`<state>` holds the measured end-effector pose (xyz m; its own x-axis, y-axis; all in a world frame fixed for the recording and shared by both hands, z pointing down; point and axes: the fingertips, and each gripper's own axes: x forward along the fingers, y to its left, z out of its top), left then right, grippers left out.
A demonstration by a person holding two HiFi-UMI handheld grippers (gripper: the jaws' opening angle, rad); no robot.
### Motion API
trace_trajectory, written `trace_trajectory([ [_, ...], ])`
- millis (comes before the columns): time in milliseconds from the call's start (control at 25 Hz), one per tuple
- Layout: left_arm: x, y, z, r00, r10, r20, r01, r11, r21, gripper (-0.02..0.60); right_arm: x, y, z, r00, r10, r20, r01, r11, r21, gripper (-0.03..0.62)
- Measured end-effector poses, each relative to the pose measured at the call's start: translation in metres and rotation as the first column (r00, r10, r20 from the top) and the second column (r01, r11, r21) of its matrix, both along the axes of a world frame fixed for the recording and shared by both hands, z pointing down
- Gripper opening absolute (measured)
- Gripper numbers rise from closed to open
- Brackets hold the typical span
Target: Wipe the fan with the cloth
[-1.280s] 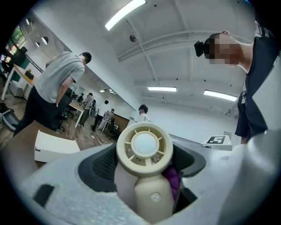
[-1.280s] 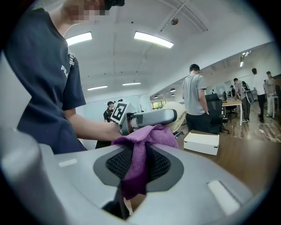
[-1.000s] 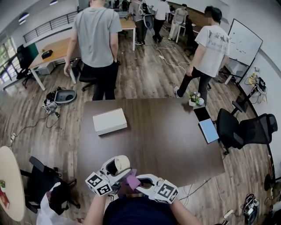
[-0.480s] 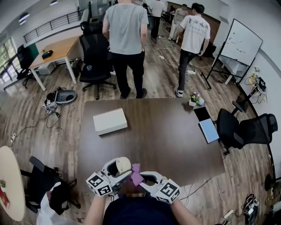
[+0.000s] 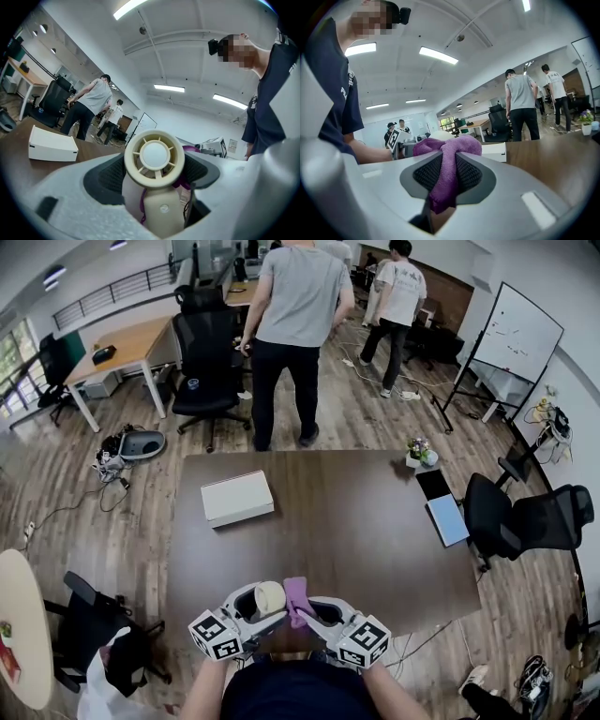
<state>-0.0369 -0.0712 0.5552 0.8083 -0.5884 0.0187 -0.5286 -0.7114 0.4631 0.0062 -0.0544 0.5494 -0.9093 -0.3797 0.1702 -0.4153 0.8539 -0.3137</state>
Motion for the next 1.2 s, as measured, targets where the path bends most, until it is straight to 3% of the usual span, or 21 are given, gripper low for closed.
trace_trajectory([
  [200, 0.011, 0.009, 0.011, 0.996, 0.054, 0.075, -0.055, 0.998, 0.014, 0.374, 0.007, -0.010, -0.008, 0.997, 0.044, 0.059, -0.043, 0.999, -0.025, 0.091],
  [800, 0.012, 0.011, 0.039, 0.989, 0.069, 0.128, -0.065, 0.997, -0.030, 0.374, 0.008, -0.011, -0.008, 0.995, 0.052, 0.083, -0.049, 0.998, -0.039, 0.091],
  [1000, 0.008, 0.007, 0.064, 0.985, 0.062, 0.163, -0.050, 0.996, -0.072, 0.374, 0.009, -0.013, 0.001, 0.997, 0.066, 0.029, -0.066, 0.998, -0.011, 0.091],
  [1200, 0.007, 0.004, 0.096, 0.961, 0.073, 0.268, -0.045, 0.993, -0.110, 0.374, 0.010, -0.012, 0.018, 0.997, 0.059, -0.058, -0.058, 0.998, 0.010, 0.091],
])
